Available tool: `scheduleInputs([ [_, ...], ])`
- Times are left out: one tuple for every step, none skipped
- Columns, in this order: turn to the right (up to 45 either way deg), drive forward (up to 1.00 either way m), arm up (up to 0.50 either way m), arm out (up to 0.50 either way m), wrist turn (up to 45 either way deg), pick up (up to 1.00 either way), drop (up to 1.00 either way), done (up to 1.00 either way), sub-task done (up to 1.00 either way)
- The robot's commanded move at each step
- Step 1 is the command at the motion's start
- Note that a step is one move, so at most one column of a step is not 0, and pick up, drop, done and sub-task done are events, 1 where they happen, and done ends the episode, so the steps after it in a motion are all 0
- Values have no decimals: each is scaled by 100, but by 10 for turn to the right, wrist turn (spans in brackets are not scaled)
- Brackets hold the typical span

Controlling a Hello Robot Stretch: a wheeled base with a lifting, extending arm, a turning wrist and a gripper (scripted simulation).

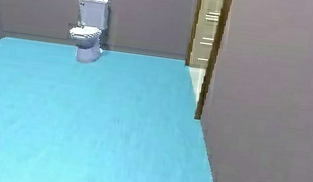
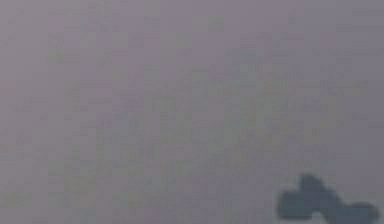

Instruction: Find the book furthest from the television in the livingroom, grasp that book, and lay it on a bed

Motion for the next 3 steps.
scheduleInputs([
  [0, 100, 0, 0, 0, 0, 0, 0, 0],
  [0, 100, 0, 0, 0, 0, 0, 0, 0],
  [0, 55, 0, 0, 0, 0, 0, 0, 0],
])
